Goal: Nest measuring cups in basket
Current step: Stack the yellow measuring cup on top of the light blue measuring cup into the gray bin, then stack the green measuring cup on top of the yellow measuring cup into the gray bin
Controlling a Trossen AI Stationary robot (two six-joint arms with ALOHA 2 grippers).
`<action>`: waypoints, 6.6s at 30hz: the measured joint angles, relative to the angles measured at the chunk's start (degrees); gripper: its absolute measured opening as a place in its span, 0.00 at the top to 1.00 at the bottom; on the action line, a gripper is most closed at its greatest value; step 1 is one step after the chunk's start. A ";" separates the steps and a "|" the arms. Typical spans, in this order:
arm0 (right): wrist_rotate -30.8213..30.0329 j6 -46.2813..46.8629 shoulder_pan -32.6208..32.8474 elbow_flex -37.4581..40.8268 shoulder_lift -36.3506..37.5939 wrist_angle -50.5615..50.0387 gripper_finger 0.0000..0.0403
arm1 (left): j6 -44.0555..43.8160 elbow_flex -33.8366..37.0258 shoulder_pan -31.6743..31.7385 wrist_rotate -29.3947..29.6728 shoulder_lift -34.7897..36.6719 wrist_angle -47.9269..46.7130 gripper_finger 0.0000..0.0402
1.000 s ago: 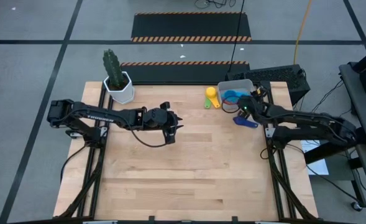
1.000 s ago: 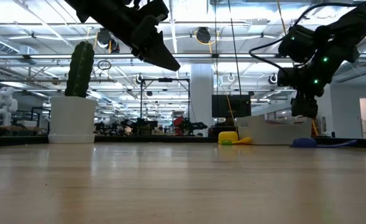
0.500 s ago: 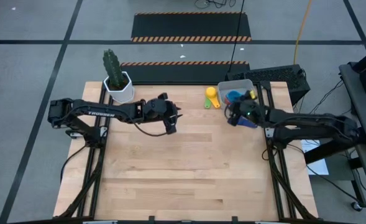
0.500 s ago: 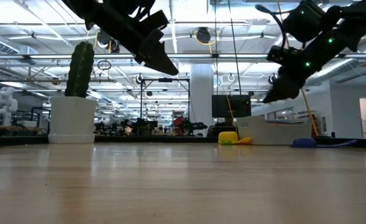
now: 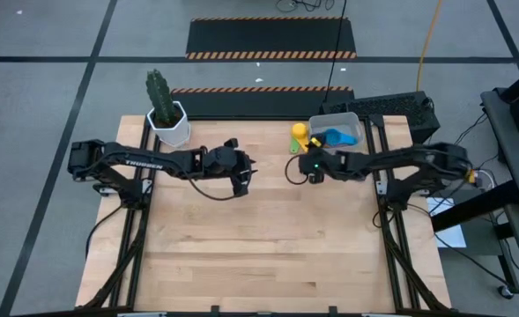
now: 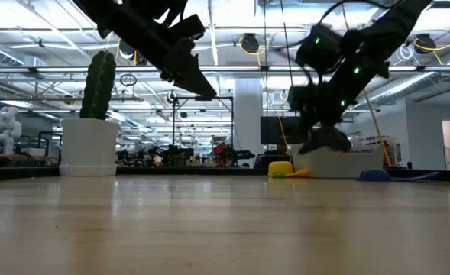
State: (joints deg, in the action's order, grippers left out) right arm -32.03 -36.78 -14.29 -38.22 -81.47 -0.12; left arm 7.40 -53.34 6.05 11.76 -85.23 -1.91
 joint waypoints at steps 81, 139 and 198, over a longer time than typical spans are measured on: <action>55.03 59.12 -40.16 6.25 47.71 -16.96 1.00 | -6.68 5.81 -11.21 -5.74 4.37 12.72 0.66; 65.04 67.43 -63.25 30.67 57.85 5.70 0.58 | -3.69 5.81 -12.17 -9.13 4.37 11.02 0.66; -9.96 46.16 -18.12 29.69 40.93 -1.16 1.00 | -4.70 5.84 -3.33 -8.72 4.35 15.39 0.66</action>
State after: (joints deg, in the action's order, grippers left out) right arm -41.99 9.39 -32.41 -8.54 -40.53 -1.28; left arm 2.70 -47.51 2.72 3.04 -80.88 13.47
